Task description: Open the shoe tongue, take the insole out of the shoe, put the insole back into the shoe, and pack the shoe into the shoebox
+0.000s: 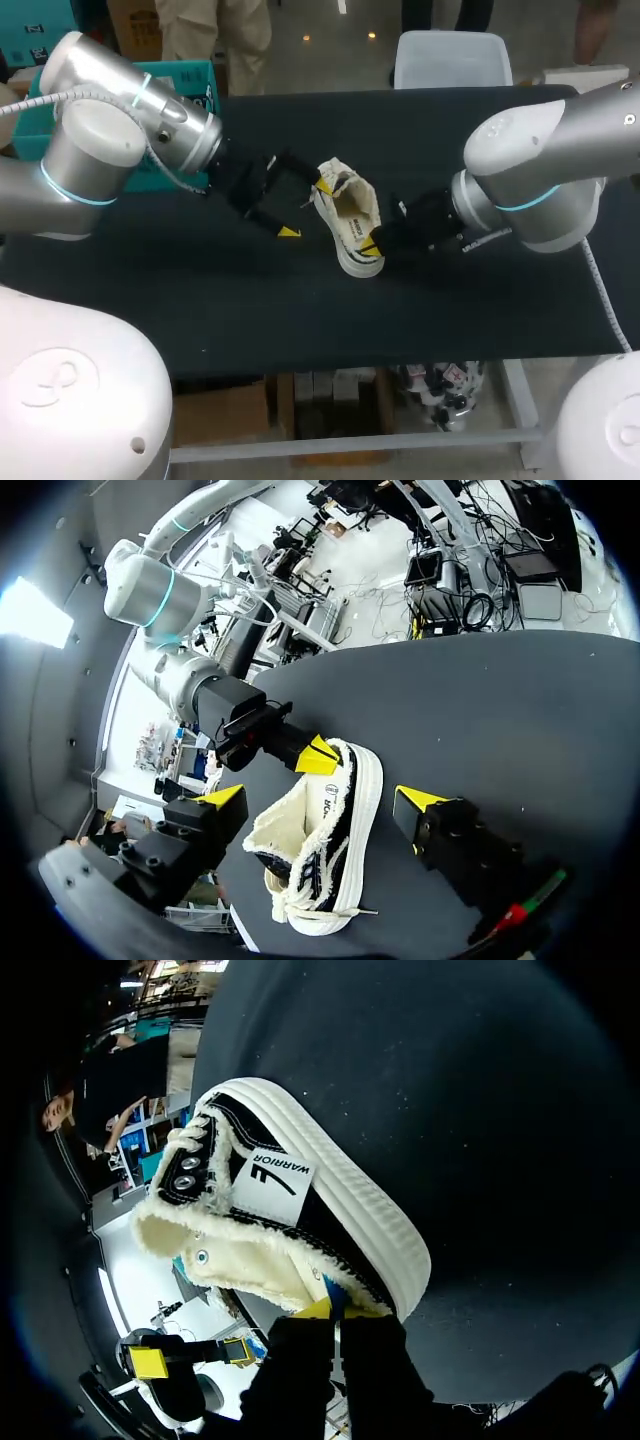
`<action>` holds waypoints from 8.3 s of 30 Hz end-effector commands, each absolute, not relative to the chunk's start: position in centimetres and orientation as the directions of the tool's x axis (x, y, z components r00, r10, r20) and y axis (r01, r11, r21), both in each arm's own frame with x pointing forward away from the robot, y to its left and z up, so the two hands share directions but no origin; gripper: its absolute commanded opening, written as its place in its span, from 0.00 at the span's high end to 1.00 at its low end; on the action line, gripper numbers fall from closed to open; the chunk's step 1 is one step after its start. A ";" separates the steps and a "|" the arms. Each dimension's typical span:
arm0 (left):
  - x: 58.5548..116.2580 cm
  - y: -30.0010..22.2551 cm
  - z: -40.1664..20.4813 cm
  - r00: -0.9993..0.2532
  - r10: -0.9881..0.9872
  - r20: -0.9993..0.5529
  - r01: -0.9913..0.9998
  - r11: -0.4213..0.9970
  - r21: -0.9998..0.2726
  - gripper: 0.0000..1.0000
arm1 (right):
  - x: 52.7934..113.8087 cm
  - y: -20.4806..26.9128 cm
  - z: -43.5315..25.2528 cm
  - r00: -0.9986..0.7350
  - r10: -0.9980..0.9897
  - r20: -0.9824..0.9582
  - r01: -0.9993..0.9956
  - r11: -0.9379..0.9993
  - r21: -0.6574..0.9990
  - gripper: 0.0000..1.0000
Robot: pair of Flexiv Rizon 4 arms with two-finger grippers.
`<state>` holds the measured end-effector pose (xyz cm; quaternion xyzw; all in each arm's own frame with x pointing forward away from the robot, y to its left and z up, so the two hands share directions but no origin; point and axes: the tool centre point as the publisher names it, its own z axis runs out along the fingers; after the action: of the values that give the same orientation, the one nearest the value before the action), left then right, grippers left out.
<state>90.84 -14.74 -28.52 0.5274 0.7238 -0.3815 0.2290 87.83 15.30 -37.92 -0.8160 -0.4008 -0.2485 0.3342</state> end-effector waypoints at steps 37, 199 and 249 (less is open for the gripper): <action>92.1 -8.5 -26.4 -0.897 0.411 -0.161 0.431 0.741 -0.515 0.00 | 88.1 16.0 -33.6 0.377 0.715 0.589 0.896 -0.443 -0.036 1.00; 95.9 -18.3 -35.7 0.003 -0.989 0.147 -0.999 -0.008 -0.032 1.00 | 106.1 -1.5 -36.1 -0.579 0.731 0.361 0.815 0.531 0.232 0.00; 105.2 -12.5 -17.6 -0.952 -0.154 0.263 -0.207 0.960 -0.187 1.00 | 93.7 3.0 -31.7 -0.415 0.909 0.023 0.867 0.388 0.313 0.00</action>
<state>104.41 -13.18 -19.39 -0.1010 0.9810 -0.1314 -0.1010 94.16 2.93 -31.47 -0.5316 -0.8340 -0.1405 -0.0453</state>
